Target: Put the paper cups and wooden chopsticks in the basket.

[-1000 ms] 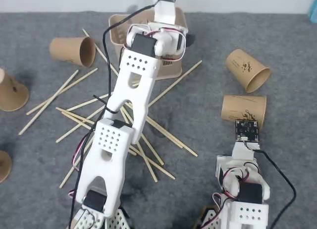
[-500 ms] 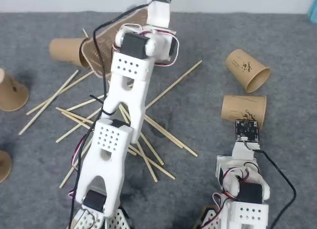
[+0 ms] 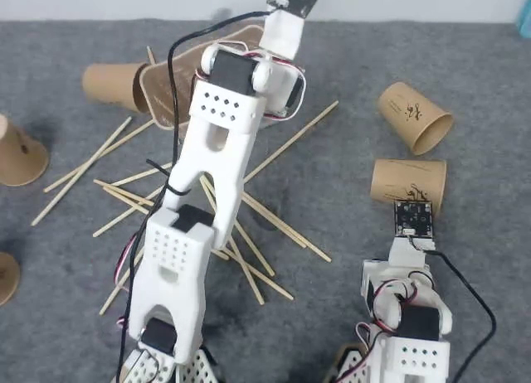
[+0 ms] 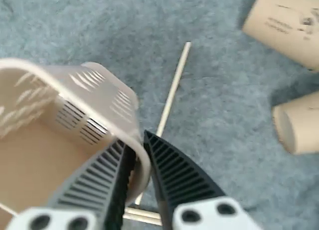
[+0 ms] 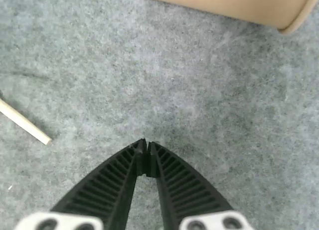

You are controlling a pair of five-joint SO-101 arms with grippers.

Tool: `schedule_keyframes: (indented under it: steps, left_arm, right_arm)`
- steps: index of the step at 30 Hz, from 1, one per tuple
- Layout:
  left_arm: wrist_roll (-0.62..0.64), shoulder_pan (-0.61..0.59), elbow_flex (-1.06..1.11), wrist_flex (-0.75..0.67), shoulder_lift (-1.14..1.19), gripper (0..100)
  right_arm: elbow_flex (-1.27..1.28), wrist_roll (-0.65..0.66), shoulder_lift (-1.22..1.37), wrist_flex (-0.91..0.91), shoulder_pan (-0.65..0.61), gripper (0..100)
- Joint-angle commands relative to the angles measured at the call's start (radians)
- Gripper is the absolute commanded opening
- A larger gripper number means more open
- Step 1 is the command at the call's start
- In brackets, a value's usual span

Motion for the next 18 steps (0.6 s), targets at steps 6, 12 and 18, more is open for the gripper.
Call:
schedule_keyframes:
  steps: [6, 12, 18]
  left_arm:
    - [-0.130, 0.084, 0.147, 0.028, -0.184, 1]
    - [-0.261, 0.048, 0.156, 0.034, -0.186, 1]
    - [-0.318, 0.015, 0.147, 0.032, -0.195, 1]
  right_arm:
    - [-0.009, 0.014, 0.005, -0.002, 0.015, 0.6]
    - [-0.009, 0.014, 0.005, -0.002, 0.015, 0.6]
    - [-0.009, 0.014, 0.005, -0.002, 0.015, 0.6]
